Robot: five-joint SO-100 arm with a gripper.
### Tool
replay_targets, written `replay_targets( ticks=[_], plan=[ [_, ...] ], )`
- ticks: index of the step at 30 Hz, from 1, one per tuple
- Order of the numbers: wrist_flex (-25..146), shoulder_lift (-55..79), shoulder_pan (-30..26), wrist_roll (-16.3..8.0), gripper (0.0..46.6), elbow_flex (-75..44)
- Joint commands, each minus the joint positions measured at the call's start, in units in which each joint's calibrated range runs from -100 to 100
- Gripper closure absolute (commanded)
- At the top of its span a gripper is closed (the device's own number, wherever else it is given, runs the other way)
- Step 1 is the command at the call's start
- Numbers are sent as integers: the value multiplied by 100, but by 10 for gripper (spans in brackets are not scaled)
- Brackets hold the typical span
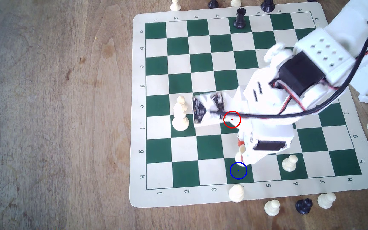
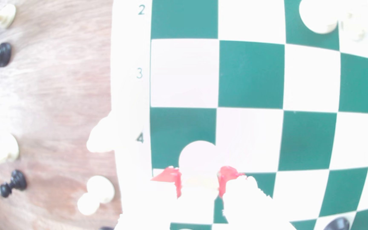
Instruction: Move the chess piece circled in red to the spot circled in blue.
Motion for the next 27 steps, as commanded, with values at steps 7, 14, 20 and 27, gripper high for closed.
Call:
replay_targets(
  ticks=[7, 14, 20, 27],
  plan=[
    [-172, 24, -113, 5, 464, -293],
    [-303, 236, -59, 10, 464, -420],
    [-295, 406, -90, 20, 464, -665],
    [-278, 567, -121, 24, 463, -892]
  ],
)
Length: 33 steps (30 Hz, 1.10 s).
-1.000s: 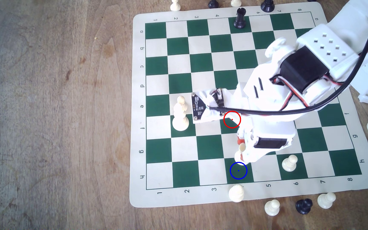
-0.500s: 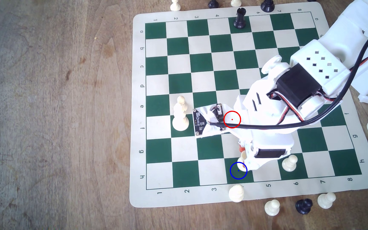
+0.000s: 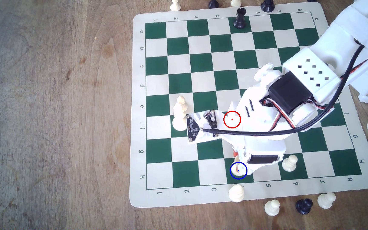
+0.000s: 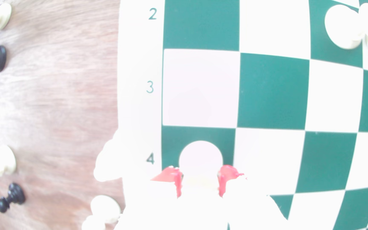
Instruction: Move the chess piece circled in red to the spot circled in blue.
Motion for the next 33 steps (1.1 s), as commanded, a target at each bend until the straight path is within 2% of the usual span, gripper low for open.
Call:
replay_targets(
  ticks=[1, 7, 8, 10, 11, 13, 26, 33],
  plan=[
    [-15, -145, -18, 24, 463, -458],
    [1, -137, -18, 24, 461, -467],
    [9, -137, -18, 24, 448, -467],
    [50, -137, -18, 24, 359, -467],
    [83, -137, -10, 39, 330, -467],
    [132, -154, -10, 49, 300, -467],
    [124, -357, 45, 54, 278, -458],
    [100, -816, 178, 142, 264, -367]
  ],
)
